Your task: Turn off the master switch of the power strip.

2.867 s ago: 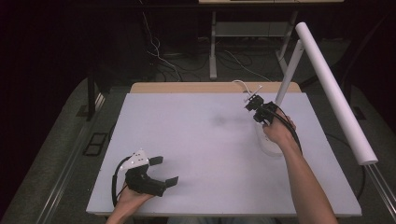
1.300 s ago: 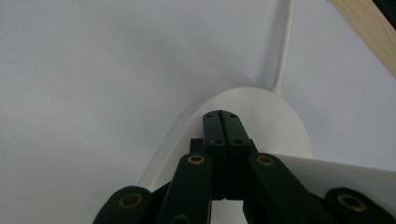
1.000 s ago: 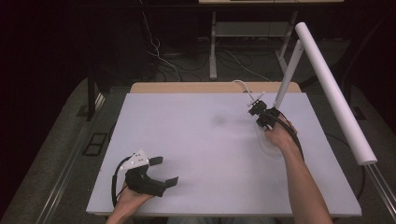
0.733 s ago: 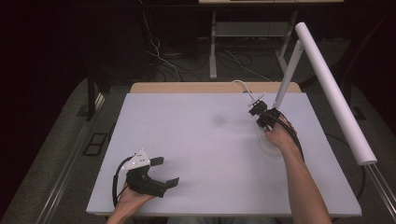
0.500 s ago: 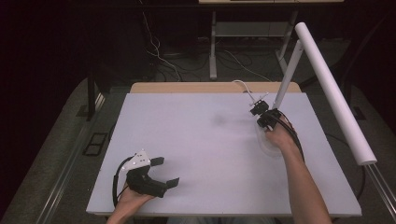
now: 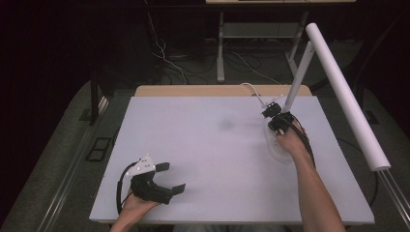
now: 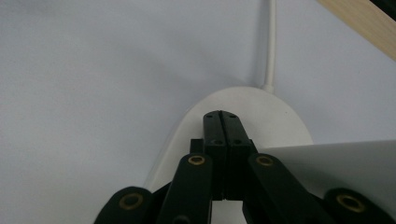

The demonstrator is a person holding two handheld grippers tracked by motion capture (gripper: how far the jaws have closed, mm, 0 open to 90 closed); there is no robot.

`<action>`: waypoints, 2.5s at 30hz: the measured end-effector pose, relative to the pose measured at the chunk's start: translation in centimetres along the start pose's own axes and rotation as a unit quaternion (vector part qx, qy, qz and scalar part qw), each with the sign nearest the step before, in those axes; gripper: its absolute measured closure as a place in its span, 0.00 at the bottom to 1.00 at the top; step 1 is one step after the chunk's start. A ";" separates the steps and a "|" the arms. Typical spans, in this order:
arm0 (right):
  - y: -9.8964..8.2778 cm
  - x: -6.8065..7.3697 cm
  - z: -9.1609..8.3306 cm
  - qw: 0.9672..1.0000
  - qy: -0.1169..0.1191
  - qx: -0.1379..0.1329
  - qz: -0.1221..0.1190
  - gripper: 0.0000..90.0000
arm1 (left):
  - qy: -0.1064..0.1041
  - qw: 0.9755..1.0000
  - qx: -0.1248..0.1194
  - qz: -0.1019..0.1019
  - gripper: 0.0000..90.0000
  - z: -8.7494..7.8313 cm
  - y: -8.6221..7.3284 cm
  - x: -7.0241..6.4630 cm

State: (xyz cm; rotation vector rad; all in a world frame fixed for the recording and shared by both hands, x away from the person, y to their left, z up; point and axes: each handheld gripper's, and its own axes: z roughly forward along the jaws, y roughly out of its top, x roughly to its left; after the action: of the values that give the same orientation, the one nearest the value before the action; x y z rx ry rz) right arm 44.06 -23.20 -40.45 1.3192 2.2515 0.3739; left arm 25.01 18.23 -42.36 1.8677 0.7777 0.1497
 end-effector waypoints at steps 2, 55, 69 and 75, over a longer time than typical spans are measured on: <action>0.0 0.0 -0.1 1.000 -0.002 -0.002 0.000 0.99 | 0.001 1.000 -0.001 -0.001 0.00 0.0 0.0 0.1; -6.7 0.9 -8.1 0.957 0.211 -0.192 0.050 0.00 | 0.002 1.000 -0.003 -0.002 0.00 0.1 0.0 -0.1; -11.4 1.4 -8.9 0.943 0.245 -0.213 0.070 0.00 | 0.001 1.000 -0.001 0.000 0.00 0.2 0.0 -0.2; -12.9 2.1 -9.2 0.939 0.256 -0.217 0.075 0.00 | 0.001 1.000 -0.001 0.000 0.00 0.2 0.0 -0.2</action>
State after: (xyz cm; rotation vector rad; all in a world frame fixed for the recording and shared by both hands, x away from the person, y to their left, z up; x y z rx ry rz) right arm 28.69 -27.62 -39.36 1.2508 2.2661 1.3182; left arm 24.93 17.97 -42.39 1.8656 0.7792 0.1518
